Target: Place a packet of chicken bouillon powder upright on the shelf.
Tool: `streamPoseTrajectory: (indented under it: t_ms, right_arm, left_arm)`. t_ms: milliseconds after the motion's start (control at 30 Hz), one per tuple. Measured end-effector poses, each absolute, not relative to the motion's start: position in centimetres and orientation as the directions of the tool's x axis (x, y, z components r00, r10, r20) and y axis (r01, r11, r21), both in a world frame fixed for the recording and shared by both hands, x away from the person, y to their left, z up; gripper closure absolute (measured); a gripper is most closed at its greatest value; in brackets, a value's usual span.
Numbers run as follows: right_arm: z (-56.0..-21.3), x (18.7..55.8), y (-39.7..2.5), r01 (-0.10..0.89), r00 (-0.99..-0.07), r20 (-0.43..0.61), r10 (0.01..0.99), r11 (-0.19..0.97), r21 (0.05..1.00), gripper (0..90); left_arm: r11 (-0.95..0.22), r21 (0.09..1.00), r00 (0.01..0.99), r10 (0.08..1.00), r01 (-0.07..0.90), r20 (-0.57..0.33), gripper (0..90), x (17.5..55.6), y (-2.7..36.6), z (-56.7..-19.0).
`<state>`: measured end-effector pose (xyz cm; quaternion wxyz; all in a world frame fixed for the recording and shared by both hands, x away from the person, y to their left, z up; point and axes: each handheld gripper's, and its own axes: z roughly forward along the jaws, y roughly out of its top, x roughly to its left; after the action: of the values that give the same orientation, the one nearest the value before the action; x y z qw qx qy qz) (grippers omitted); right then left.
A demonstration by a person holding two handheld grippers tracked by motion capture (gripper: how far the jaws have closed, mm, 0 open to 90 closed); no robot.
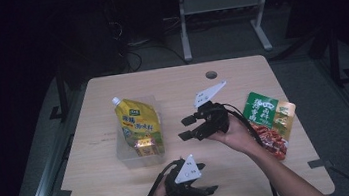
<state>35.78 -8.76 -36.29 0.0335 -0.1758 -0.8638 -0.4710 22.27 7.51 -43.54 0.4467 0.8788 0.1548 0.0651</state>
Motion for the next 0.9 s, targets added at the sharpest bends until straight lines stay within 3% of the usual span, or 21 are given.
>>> streamPoseTrajectory:
  t_ms: [900]
  right_arm:
    - [-36.6, 33.8, -19.8, 0.448, -0.856, 0.225, 0.465, 0.453, 0.771, 33.4]
  left_arm:
    - [-0.562, 0.803, 0.953, 0.301, 0.196, -0.022, 28.4, 23.5, 6.2, -43.1]
